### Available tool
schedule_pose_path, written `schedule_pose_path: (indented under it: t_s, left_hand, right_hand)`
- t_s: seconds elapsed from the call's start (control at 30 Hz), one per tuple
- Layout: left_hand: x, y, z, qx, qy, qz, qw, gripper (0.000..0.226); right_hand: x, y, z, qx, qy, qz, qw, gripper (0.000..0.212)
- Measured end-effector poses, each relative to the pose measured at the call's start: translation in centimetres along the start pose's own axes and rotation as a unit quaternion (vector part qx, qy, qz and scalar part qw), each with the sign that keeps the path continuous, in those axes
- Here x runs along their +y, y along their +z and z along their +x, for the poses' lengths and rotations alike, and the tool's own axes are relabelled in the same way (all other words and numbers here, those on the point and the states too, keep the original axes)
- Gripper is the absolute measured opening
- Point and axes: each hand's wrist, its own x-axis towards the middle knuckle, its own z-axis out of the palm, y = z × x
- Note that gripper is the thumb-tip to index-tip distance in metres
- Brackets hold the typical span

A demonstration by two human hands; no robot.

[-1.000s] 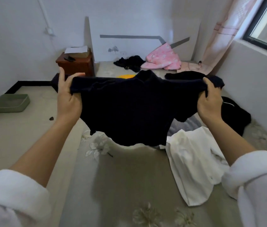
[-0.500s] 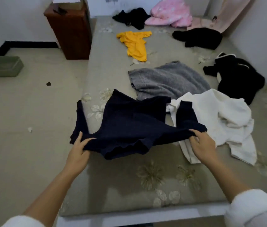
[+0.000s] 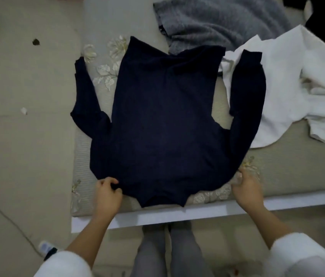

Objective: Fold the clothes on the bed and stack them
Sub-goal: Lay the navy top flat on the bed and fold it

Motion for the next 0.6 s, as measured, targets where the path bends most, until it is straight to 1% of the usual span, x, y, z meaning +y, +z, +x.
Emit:
schedule_pose_path:
  t_s: [0.03, 0.07, 0.1, 0.13, 0.17, 0.2, 0.23, 0.27, 0.3, 0.33, 0.37, 0.43, 0.5, 0.53, 0.6]
  left_hand:
    - [0.1, 0.9, 0.0, 0.025, -0.052, -0.040, 0.998, 0.023]
    - [0.4, 1.8, -0.1, 0.039, -0.105, -0.090, 0.990, 0.023]
    - [0.7, 2.7, -0.2, 0.049, -0.151, -0.145, 0.977, 0.024]
    - [1.1, 3.5, -0.4, 0.056, -0.187, -0.199, 0.960, 0.026]
    - [1.5, 4.3, -0.5, 0.063, -0.209, -0.241, 0.946, 0.036]
    - [1.9, 4.9, -0.7, 0.068, -0.217, -0.271, 0.935, 0.050]
    - [2.2, 5.4, -0.8, 0.069, -0.221, -0.289, 0.929, 0.062]
    - [2.5, 5.9, -0.8, 0.068, -0.222, -0.296, 0.926, 0.069]
    - [2.5, 6.1, -0.7, 0.064, -0.226, -0.295, 0.926, 0.072]
    - [2.5, 6.3, -0.7, 0.059, -0.227, -0.287, 0.929, 0.072]
    - [2.2, 6.3, -0.7, 0.052, -0.226, -0.271, 0.934, 0.072]
    - [1.5, 6.1, -0.9, 0.028, -0.223, -0.223, 0.948, 0.070]
    - [0.7, 5.7, -1.3, -0.012, -0.239, -0.195, 0.951, 0.067]
    - [0.4, 5.5, -1.5, -0.029, -0.249, -0.187, 0.950, 0.067]
    - [0.3, 5.4, -1.9, -0.040, -0.248, -0.174, 0.952, 0.072]
  right_hand:
    - [-0.7, 0.9, -0.4, 0.016, 0.045, 0.081, 0.996, 0.033]
    - [-1.4, 1.9, -0.8, 0.010, 0.098, 0.153, 0.983, 0.019]
    - [-2.2, 2.9, -1.1, -0.020, 0.145, 0.210, 0.967, 0.013]
    - [-3.0, 4.0, -1.3, -0.061, 0.185, 0.254, 0.947, 0.023]
    - [-3.8, 5.1, -1.5, -0.101, 0.223, 0.297, 0.923, 0.029]
    - [-4.5, 6.3, -1.5, -0.119, 0.256, 0.340, 0.897, 0.029]
    - [-5.1, 7.3, -1.4, -0.113, 0.285, 0.384, 0.871, 0.027]
    - [-5.6, 8.1, -1.3, -0.090, 0.310, 0.422, 0.847, 0.029]
    - [-5.9, 8.7, -1.1, -0.060, 0.330, 0.448, 0.829, 0.037]
    - [-6.1, 9.1, -1.0, -0.034, 0.340, 0.457, 0.821, 0.043]
    - [-6.2, 9.2, -0.9, -0.013, 0.340, 0.447, 0.827, 0.045]
    - [-5.5, 9.0, -1.2, 0.013, 0.321, 0.385, 0.865, 0.042]
    - [-4.3, 8.5, -1.9, -0.004, 0.290, 0.291, 0.912, 0.038]
    - [-3.5, 8.4, -2.4, -0.024, 0.280, 0.248, 0.927, 0.039]
    - [-2.5, 8.1, -3.1, -0.038, 0.270, 0.187, 0.944, 0.048]
